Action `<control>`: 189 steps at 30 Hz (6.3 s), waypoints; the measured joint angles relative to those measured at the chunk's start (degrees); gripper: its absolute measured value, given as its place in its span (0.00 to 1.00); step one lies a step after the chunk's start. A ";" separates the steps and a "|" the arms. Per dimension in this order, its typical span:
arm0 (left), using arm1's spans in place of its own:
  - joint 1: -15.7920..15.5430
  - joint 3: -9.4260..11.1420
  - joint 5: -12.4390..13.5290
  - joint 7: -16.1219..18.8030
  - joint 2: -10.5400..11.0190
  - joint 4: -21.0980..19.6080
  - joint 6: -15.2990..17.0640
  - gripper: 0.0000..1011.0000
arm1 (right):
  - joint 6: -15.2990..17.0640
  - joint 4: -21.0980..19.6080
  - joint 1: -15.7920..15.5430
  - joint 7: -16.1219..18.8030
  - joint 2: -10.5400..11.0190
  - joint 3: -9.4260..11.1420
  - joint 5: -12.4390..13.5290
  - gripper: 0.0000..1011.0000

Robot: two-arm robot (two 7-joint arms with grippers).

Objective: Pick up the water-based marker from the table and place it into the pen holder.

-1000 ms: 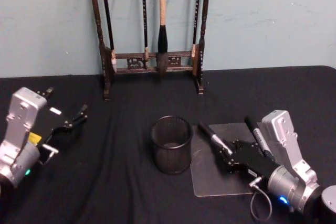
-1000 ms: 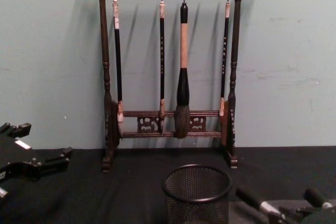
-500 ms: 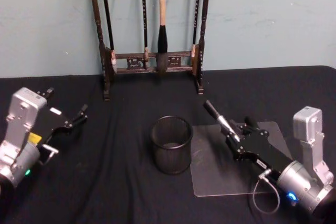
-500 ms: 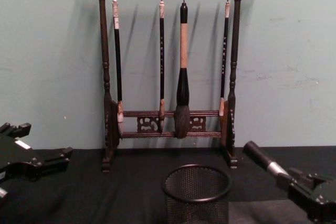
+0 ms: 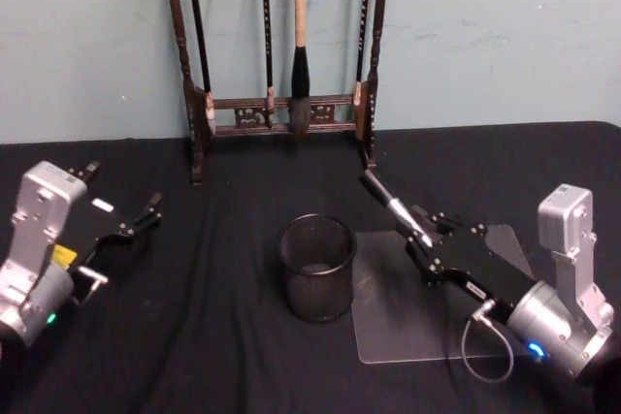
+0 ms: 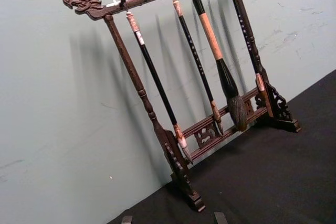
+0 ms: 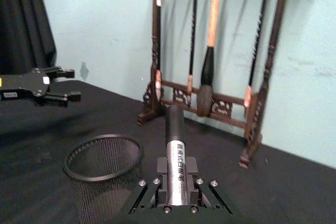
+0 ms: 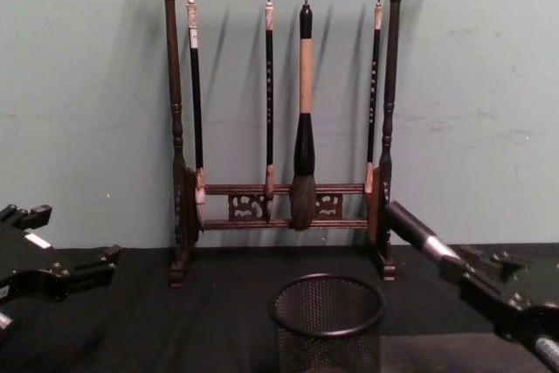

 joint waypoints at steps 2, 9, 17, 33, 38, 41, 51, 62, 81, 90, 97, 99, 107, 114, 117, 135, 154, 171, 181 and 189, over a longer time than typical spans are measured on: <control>0.00 0.00 0.00 0.00 0.00 0.00 0.00 1.00 | -0.37 -0.27 0.55 0.23 -0.04 -0.42 -0.15 0.21; 0.00 0.00 0.00 0.00 0.00 0.00 0.00 1.00 | -1.43 -0.83 2.09 0.68 -0.57 -1.24 -0.16 0.21; 0.00 0.00 0.00 0.00 0.00 0.00 0.00 1.00 | -1.21 -0.11 3.86 1.47 -1.17 -2.42 0.50 0.21; 0.00 0.00 0.00 0.00 0.00 0.00 0.00 1.00 | -2.88 3.47 7.28 3.28 -3.22 -5.40 0.90 0.21; 0.00 0.00 0.00 0.00 0.00 0.00 0.00 1.00 | -2.99 4.50 8.36 3.63 -3.74 -6.40 0.69 0.21; 0.00 0.00 0.00 0.00 0.00 0.00 0.00 1.00 | -3.01 5.13 8.92 3.83 -3.97 -6.79 0.66 0.21; 0.00 0.00 0.00 0.00 0.00 0.00 0.00 1.00 | -2.74 7.33 10.70 5.16 -5.18 -8.12 1.59 0.21; 0.00 0.00 0.00 0.00 0.00 0.00 0.00 1.00 | -3.02 9.14 11.94 5.88 -6.02 -9.80 1.55 0.21; 0.00 0.00 0.00 0.00 0.00 0.00 0.00 1.00 | -4.44 16.39 16.04 8.03 -8.72 -11.74 1.70 0.21; 0.00 0.00 0.00 0.00 0.00 0.00 0.00 1.00 | -4.54 17.16 16.51 7.47 -8.98 -11.71 1.43 0.21; 0.00 0.00 0.00 0.00 0.00 0.00 0.00 1.00 | -4.54 17.14 16.51 7.48 -8.95 -11.68 1.42 0.21; 0.00 0.00 0.00 0.00 0.00 0.00 0.00 1.00 | -4.54 17.13 16.51 7.49 -8.95 -11.67 1.42 0.21; 0.00 0.00 0.00 0.00 0.00 0.00 0.00 1.00 | -4.54 17.10 16.49 7.52 -8.95 -11.66 1.42 0.32; 0.00 0.00 0.00 0.00 0.00 0.00 0.00 1.00 | -4.54 17.10 16.47 7.57 -8.95 -11.66 1.42 0.54; 0.00 0.00 0.00 0.00 0.00 0.00 0.00 1.00 | -4.54 17.10 16.47 7.58 -8.95 -11.66 1.42 0.63; 0.00 0.00 0.00 0.00 0.00 0.00 0.00 1.00 | -4.54 17.10 16.47 7.58 -8.95 -11.66 1.42 0.99; 0.00 0.00 0.00 0.00 0.00 0.00 0.00 1.00 | 1.40 10.48 13.12 4.54 -6.11 -9.92 2.90 0.99; 0.00 0.00 0.00 0.00 0.00 0.00 0.00 1.00 | 6.78 1.77 7.64 -5.17 -3.58 -7.39 -0.93 0.99; 0.00 0.00 0.00 0.00 0.00 0.00 0.00 1.00 | 10.85 -0.94 5.35 -9.56 -4.10 -3.67 -1.33 0.99; 0.00 0.00 0.00 0.00 0.00 0.00 0.00 1.00 | 14.72 -2.29 4.38 -13.91 -4.81 -1.25 -2.70 0.99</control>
